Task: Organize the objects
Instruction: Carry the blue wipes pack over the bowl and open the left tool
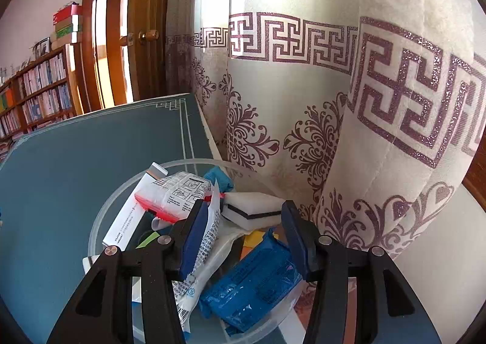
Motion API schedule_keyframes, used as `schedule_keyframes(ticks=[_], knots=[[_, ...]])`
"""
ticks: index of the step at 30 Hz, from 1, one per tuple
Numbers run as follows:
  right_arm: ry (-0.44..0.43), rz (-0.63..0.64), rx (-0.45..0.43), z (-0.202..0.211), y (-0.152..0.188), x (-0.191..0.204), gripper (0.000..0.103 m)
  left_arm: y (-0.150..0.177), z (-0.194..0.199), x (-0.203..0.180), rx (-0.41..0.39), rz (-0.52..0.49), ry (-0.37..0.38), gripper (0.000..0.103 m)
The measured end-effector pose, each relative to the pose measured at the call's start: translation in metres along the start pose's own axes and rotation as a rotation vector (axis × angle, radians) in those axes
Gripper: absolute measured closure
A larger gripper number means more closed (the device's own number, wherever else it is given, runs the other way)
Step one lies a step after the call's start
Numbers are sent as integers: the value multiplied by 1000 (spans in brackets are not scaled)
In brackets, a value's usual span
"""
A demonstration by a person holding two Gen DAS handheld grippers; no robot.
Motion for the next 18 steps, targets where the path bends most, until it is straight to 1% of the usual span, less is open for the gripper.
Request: schedule_keyframes(ticks=[4,7,14,18], knots=[[-22,11,-38,24,9,4,51,-8,-2,-21,-6,-38,31,59],[-29,22,-53,37,19,4,51,-14,-5,-39,-10,-66,69,59],[-42,21,-23,47,42,-7,51,-36,-9,-84,-33,-140,138,59],[-52,6,-11,47,44,-15,51,-48,-12,-109,-44,-177,171,59]])
Point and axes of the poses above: each gripper's, at about its wrist camera, not at the fingertips, and z roughly against the way its jaws point, x to its left, y to its underside, the point moved 5 cm from there along -z, roughly the way its jaws point, and after that the axes turned 8 degrees about -z, right-handed, at the moved point
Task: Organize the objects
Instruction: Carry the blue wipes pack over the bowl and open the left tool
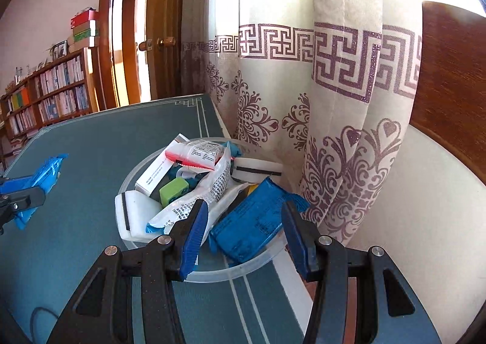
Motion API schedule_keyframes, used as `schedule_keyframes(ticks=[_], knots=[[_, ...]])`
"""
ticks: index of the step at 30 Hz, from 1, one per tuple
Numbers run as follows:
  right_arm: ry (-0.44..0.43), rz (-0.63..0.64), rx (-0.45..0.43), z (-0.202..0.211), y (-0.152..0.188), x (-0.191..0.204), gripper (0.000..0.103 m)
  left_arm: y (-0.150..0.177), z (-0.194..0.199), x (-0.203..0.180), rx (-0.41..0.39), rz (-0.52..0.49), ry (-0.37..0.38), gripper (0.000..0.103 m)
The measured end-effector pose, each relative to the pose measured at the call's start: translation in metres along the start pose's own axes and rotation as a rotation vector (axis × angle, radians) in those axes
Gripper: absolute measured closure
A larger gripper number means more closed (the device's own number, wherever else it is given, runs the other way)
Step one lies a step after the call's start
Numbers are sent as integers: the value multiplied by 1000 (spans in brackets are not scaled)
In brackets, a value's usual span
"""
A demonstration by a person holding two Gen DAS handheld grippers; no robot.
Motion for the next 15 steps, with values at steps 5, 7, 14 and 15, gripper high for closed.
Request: schedule_keyframes(ticks=[5,7,14,15], knots=[[-19,-9,28,-6,9,-5,51,-19,-14,-23,-3,-33,43,59],[-34,-12,43,-10,13,-5,51,-26,-20,-32,1,-44,65,59],[-54,-34,70,-16,15,-10,51,-39,-43,-58,33,-81,125,59],[-52,-36,70,-17,16,-11,51,-40,-47,-61,39,-84,129,59]])
Point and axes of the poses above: each gripper's, at about its wrist camera, not at the fingertips, and z roughly against the way its jaws point, x to its left, y to its underside, the point moved 5 cm from there along -z, roughly the way its jaws point, and after that the axes turned 8 degrees about -z, right-handed, at the moved point
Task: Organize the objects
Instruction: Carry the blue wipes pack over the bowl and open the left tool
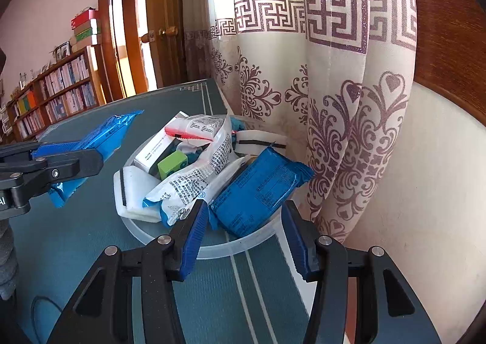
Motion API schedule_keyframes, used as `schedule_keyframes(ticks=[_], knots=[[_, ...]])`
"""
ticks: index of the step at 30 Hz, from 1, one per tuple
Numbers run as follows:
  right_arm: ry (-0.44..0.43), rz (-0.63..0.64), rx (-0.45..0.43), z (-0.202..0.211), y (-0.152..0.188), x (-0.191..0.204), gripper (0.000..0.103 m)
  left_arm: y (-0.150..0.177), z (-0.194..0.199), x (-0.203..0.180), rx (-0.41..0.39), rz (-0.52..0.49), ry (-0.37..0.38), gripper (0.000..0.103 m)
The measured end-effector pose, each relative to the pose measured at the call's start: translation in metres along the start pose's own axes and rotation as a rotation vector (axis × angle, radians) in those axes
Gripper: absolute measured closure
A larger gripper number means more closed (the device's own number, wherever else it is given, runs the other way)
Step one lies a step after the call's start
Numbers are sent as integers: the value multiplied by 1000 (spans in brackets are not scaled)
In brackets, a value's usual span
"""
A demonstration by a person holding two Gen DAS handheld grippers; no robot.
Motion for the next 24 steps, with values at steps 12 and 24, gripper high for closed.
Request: schedule_keyframes(ticks=[12,24], knots=[[7,-52,-2,0,-3,-15,51,-12,-28,-17,48,-69,13,59],[-11,-52,7,-4,-1,-11,51,-19,-53,-11,73,-78,-7,59]])
Point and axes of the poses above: each gripper's, at about its wrist camera, not at the fingertips, and z roughly against the way its jaws point, x to its left, y to its underside, the point moved 5 cm from there along -z, roughly the way its jaws point, and after that the axes turned 8 degrees about -z, right-handed, at the moved point
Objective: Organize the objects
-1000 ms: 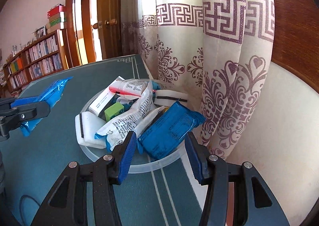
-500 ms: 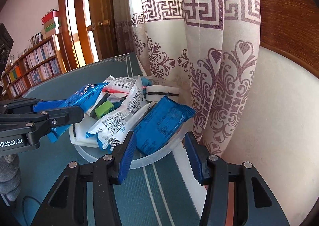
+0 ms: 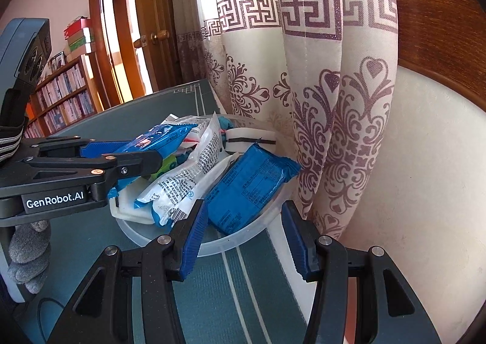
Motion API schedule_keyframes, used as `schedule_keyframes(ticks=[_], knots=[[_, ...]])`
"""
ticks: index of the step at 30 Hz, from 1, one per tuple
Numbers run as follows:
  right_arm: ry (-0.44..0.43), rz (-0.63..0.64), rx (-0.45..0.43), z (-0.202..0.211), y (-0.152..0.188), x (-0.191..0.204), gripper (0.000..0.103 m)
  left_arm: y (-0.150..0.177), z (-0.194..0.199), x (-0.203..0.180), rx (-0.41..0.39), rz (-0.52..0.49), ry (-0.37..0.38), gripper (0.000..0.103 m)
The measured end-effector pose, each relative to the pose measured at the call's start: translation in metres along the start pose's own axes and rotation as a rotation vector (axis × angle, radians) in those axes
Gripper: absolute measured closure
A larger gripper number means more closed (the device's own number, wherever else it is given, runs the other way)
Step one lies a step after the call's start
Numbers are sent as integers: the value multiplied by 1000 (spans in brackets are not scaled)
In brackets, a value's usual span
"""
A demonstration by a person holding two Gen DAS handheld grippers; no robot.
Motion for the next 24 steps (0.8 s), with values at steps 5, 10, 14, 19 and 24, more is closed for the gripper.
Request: schedule_keyframes(ticks=[5,10,14,19,24], knots=[[-2,-1,-1,-1,0,0,51,-3,-10,4,0,4,-14,59],[-1,-3,0,-2,1,0,51,-7,-16,7,-11,15,-27,59],[-2,1,0,-1,3,1,51,-7,-15,7,-23,26,-9,44],[-6,4,-2,-1,2,2,51,-8,-3,7,-56,21,-24,22],[-10,1,4,0,3,2,51,-2,13,15,-73,32,-62,12]])
Point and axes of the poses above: each gripper's, at about its wrist camera, not at the fingertips, and z roughly against the way its jaws point, x to its left, y to its underside, the point moved 5 cm from there along -z, roughly the way its jaws point, and after that the axes turned 8 degrees about -z, right-handed, at the moved point
